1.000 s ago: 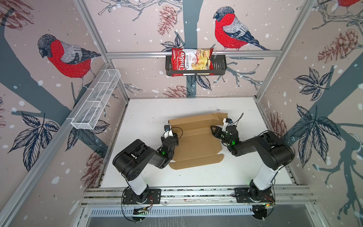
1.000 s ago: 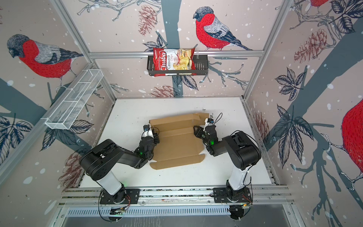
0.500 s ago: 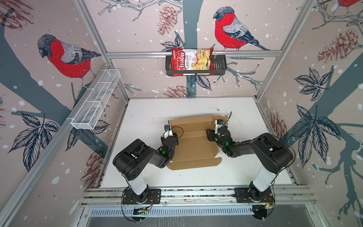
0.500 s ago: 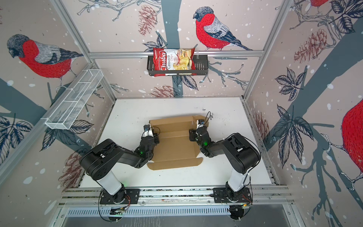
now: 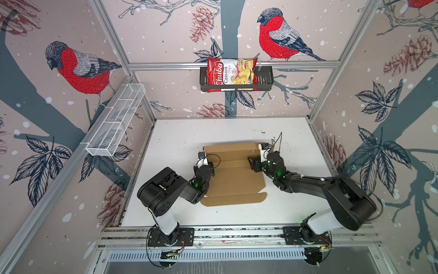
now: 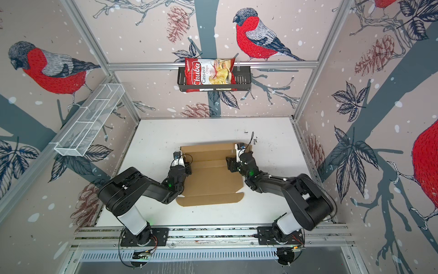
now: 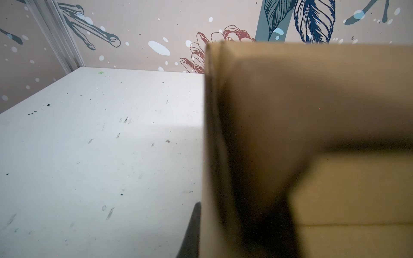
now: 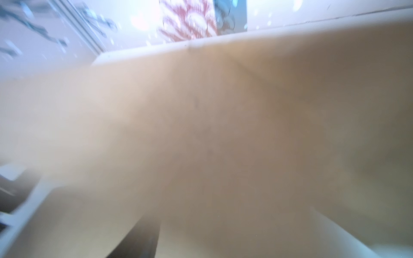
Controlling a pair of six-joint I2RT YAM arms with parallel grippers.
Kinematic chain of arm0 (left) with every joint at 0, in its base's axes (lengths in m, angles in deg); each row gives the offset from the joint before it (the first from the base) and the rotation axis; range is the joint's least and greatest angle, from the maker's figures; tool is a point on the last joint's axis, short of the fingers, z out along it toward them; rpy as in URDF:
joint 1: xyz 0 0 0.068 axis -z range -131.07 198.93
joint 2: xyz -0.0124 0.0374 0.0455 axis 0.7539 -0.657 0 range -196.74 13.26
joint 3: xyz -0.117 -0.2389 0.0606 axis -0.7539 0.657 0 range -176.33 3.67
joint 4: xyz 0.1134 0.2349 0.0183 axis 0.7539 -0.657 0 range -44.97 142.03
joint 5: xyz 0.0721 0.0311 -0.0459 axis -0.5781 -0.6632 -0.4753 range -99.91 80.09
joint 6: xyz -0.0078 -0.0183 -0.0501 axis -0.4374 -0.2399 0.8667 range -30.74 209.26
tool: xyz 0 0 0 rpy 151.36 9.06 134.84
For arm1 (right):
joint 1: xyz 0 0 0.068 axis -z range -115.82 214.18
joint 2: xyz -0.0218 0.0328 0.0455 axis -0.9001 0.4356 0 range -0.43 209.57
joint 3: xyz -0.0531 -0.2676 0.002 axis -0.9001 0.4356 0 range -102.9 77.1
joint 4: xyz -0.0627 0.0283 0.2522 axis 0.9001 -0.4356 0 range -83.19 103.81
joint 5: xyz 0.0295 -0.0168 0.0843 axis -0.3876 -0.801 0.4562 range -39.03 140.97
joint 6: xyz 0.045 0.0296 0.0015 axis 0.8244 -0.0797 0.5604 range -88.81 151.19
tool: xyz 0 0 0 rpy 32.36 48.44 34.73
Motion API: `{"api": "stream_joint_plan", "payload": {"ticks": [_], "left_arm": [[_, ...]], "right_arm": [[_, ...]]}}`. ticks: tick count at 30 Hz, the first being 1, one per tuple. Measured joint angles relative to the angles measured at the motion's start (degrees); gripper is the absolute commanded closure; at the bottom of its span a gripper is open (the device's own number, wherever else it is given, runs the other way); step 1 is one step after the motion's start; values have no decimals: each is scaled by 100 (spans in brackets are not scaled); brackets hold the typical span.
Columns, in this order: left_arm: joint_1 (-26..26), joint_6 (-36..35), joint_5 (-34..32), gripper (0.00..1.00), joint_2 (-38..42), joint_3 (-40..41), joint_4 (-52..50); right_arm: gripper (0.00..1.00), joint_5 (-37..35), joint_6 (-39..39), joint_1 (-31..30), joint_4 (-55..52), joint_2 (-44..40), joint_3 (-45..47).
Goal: Assemble paper box
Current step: Fold the bottom flaps of a flat cardboard box at the center of the table.
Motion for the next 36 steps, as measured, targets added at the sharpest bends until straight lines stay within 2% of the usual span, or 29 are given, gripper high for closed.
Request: {"api": "stream_joint_plan", "payload": {"ticks": [5,8,10,13,16,19,22,29,36], "left_arm": [[-105,-221,219,96,-7,129,234],[-173,-297,380,96,57,181,258],[-214,-334,492,96,111,190,234],[-267,-411,621,96,146,188,210],[-310,-439,741,96,142,160,197],[-339,-442,785,96,109,136,208],[-361,-442,894,96,87,103,212],[-457,-376,1040,98,72,7,129],[-610,-116,1054,98,197,-90,-229]], "right_arm": [[35,833,-214,839,-1550,-1384,-184],[38,1091,-396,1547,-2247,-1808,-654],[40,1064,-415,2173,-2524,-1731,-1001],[42,1034,-415,2970,-2933,-1174,-1672],[47,1143,-579,3311,-3134,-304,-2286],[48,1609,-863,3357,-3506,564,-2706],[49,2092,-1172,3091,-3805,940,-2743],[50,2903,-1753,2514,-4260,1095,-2618],[51,3287,-2020,2090,-4452,997,-2350]]}}
